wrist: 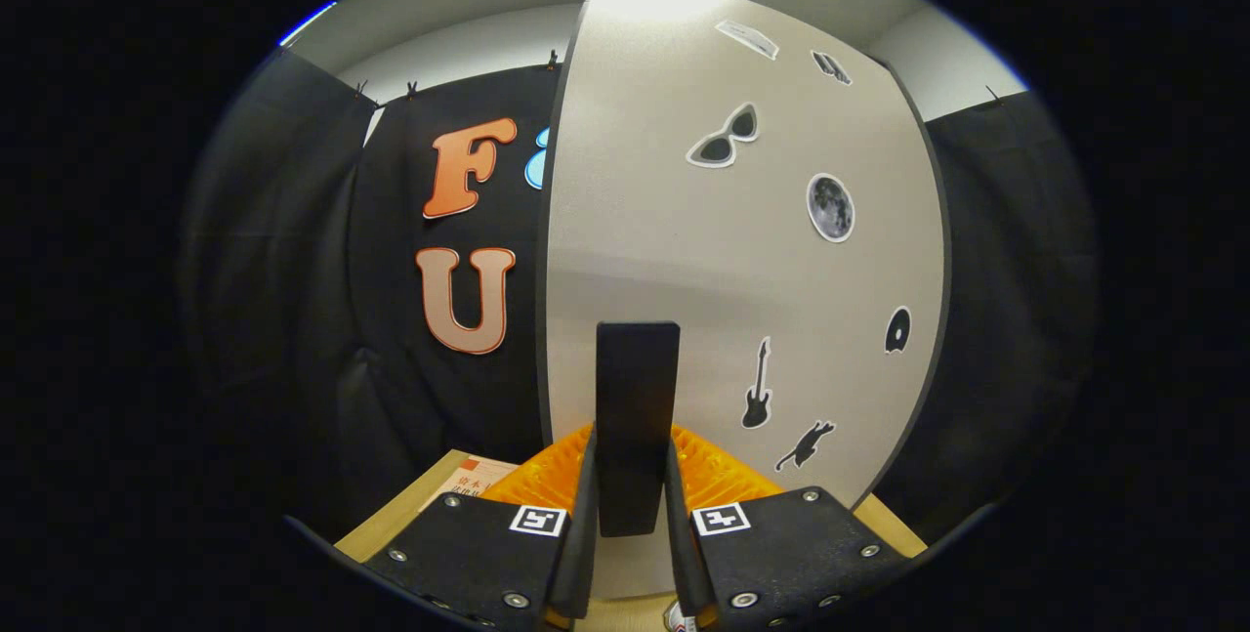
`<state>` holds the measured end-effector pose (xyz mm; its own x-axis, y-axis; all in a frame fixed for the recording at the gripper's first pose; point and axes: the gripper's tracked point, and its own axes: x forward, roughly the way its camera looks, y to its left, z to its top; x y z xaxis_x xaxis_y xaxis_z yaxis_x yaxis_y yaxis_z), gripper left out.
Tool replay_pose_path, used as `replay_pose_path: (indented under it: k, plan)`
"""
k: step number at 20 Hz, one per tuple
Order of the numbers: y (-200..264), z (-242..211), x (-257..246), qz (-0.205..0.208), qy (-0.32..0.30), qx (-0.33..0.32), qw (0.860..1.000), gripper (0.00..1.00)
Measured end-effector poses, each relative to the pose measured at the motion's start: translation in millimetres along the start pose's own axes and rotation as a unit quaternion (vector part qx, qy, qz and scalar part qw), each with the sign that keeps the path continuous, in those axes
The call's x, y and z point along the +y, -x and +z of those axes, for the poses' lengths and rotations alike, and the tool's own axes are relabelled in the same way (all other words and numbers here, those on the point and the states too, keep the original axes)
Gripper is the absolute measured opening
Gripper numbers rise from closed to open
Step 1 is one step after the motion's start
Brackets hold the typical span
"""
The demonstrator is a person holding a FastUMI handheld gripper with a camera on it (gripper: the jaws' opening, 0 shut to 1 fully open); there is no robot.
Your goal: Open the shoe cabinet door, grab the shoes and put them into the shoe cabinet, then close the shoe cabinet door.
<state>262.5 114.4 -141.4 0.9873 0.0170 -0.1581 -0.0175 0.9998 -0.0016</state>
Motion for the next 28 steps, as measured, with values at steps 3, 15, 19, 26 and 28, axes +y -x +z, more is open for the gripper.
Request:
replay_pose_path:
  k: [3, 15, 19, 26, 28]
  plan:
    - [15, -1, -7, -0.010, 0.000, 0.000, 1.000, 0.33]
    - [47, 0, -27, 0.002, 0.000, -0.017, 1.000, 0.30]
    - [51, -2, -31, 0.022, 0.002, -0.015, 1.000, 0.27]
    - [65, -4, -47, 0.028, -0.016, -0.017, 0.999, 0.26]
    - [74, -7, -54, 0.020, -0.016, -0.015, 1.000, 0.26]
